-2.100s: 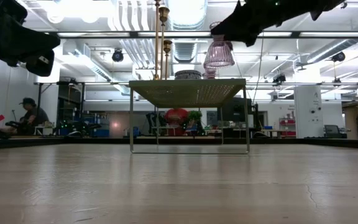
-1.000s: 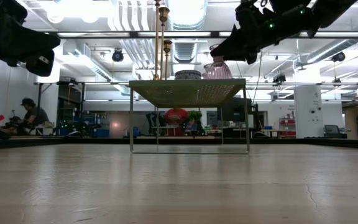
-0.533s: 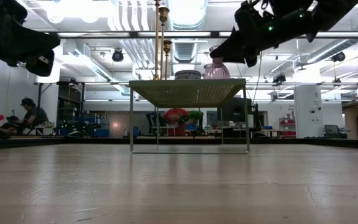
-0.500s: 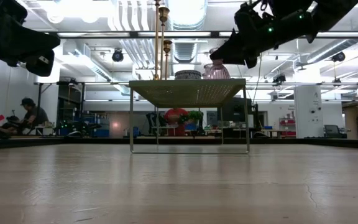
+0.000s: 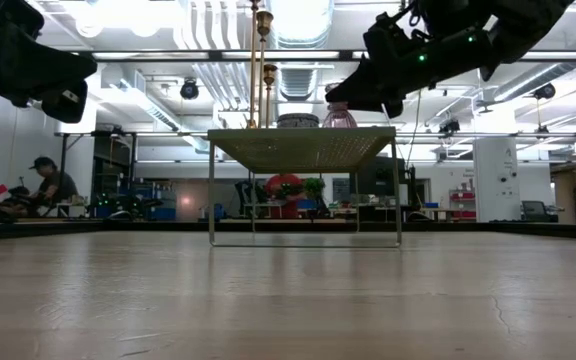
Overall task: Pick & Place candle stick holders
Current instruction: Put the pink glass candle holder on the shelf, then return to Home Position
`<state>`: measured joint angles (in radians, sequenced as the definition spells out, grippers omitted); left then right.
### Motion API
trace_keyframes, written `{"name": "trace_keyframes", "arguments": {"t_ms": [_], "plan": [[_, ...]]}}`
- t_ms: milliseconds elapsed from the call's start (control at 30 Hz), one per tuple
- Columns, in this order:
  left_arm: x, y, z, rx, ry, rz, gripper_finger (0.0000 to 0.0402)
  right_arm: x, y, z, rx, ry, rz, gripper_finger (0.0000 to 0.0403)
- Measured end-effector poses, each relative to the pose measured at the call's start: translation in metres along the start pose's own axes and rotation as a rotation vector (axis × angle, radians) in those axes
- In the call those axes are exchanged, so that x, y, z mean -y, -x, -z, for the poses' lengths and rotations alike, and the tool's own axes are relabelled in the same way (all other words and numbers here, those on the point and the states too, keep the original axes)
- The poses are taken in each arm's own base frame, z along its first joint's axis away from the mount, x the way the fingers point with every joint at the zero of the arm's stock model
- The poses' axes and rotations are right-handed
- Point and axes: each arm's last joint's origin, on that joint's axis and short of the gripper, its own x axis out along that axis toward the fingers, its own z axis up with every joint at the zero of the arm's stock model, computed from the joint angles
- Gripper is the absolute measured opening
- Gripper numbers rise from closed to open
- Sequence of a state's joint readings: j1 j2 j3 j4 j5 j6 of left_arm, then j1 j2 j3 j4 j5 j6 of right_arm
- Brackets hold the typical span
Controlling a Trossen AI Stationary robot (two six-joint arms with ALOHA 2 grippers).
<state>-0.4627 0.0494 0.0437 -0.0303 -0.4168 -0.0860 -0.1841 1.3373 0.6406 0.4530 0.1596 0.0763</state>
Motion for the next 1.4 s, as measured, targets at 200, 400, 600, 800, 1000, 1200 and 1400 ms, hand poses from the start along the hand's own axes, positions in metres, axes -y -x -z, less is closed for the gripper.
{"name": "trace_keyframes", "arguments": {"t_ms": [200,400,600,800,1000,1200,1400], "plan": [[0.0,0.0,0.0,0.0,0.0,0.0,0.0012,0.0,0.0,0.004,-0.032,0.001,0.002,0.0161],[0.0,0.0,0.0,0.0,0.0,0.0,0.0012,0.001,0.0,0.004,-0.03,-0.009,0.022,0.0181],[0.0,0.0,0.0,0.0,0.0,0.0,0.0012,0.001,0.0,0.002,-0.022,0.008,0.024,0.0214],[0.0,0.0,0.0,0.0,0.0,0.0,0.0012,0.0,0.0,-0.009,-0.015,0.012,0.024,0.0259],[0.0,0.0,0.0,0.0,0.0,0.0,0.0012,-0.001,0.003,-0.023,-0.014,0.039,0.023,0.0302],[0.0,0.0,0.0,0.0,0.0,0.0,0.0012,-0.001,0.015,-0.043,-0.01,0.075,0.021,0.0326],[0.0,0.0,0.0,0.0,0.0,0.0,0.0012,-0.007,0.037,-0.057,-0.012,0.071,-0.015,0.0325]]}}
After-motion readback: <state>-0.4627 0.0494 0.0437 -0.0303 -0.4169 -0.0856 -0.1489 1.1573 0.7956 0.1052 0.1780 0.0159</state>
